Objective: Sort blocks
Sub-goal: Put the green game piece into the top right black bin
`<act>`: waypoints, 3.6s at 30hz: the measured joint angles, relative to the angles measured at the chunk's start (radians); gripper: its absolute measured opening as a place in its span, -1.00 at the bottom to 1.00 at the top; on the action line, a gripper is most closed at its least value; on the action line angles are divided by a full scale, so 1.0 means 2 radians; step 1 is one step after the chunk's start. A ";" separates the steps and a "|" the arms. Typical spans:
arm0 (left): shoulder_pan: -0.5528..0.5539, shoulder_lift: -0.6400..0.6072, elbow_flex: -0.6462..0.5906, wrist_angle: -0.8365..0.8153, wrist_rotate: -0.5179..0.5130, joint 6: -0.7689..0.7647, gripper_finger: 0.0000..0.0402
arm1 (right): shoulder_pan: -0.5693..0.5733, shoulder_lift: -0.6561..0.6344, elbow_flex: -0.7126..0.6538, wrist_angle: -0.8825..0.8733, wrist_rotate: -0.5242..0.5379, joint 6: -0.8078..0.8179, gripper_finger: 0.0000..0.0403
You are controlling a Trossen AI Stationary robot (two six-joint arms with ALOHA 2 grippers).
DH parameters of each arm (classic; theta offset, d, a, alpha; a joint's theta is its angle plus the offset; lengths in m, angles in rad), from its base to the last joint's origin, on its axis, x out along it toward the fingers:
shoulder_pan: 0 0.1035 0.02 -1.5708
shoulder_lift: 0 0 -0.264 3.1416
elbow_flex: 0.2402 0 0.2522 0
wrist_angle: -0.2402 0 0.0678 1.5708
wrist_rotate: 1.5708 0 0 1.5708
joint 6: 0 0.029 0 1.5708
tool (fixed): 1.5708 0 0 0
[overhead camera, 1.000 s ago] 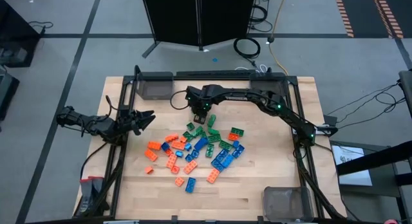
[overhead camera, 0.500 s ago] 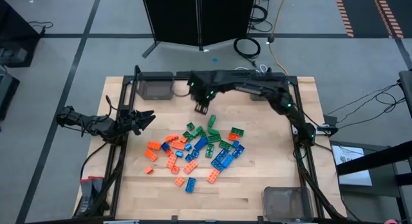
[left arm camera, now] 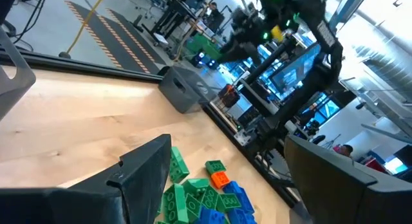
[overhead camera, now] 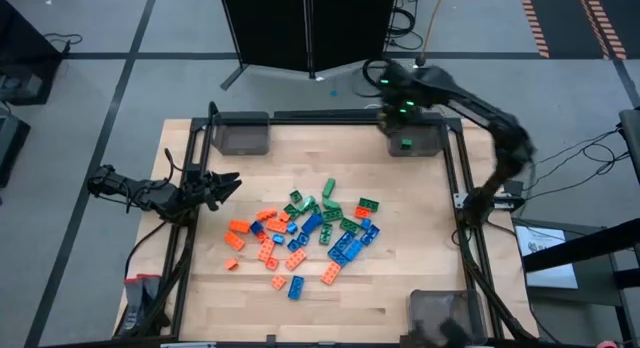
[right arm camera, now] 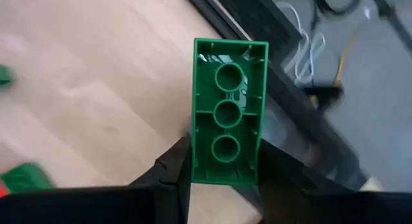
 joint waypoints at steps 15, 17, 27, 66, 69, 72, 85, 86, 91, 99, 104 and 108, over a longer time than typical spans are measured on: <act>0.000 0.000 0.000 0.000 -0.012 -0.013 0.51 | -0.093 -0.030 -0.165 0.099 -0.012 0.172 -0.43; 0.000 0.000 0.000 0.000 -0.012 -0.013 0.51 | -0.099 -0.015 -0.166 0.099 -0.013 0.177 -0.43; 0.000 0.000 0.000 0.000 -0.012 -0.013 0.51 | -0.107 0.054 -0.166 0.087 -0.015 0.184 -0.35; 0.000 0.000 0.000 -0.014 -0.012 -0.013 0.51 | 0.231 -0.049 -0.266 0.197 -0.156 -0.017 0.26; 0.000 0.000 0.000 -0.014 -0.012 -0.013 0.51 | 0.244 -0.049 -0.286 0.234 -0.154 -0.016 0.26; 0.000 0.000 0.000 -0.014 -0.012 -0.013 0.51 | 0.257 -0.049 -0.301 0.245 -0.131 -0.024 0.26; 0.000 0.000 0.000 -0.019 -0.012 -0.013 0.51 | 0.264 -0.049 -0.360 0.318 -0.118 -0.010 0.26; 0.000 0.000 0.000 -0.019 -0.012 -0.013 0.51 | 0.264 -0.049 -0.362 0.324 -0.118 -0.007 0.26; 0.000 0.000 0.000 -0.020 -0.012 -0.014 0.51 | 0.264 -0.047 -0.367 0.347 -0.117 -0.001 0.26; 0.000 0.000 0.000 -0.022 -0.011 -0.014 0.51 | 0.264 -0.019 -0.368 0.346 -0.120 0.003 0.26; 0.000 0.000 0.000 -0.022 -0.012 -0.014 0.51 | 0.264 0.008 -0.368 0.347 -0.121 0.003 0.26; 0.000 0.000 0.000 -0.023 -0.012 -0.014 0.51 | 0.264 0.020 -0.366 0.352 -0.113 0.004 0.17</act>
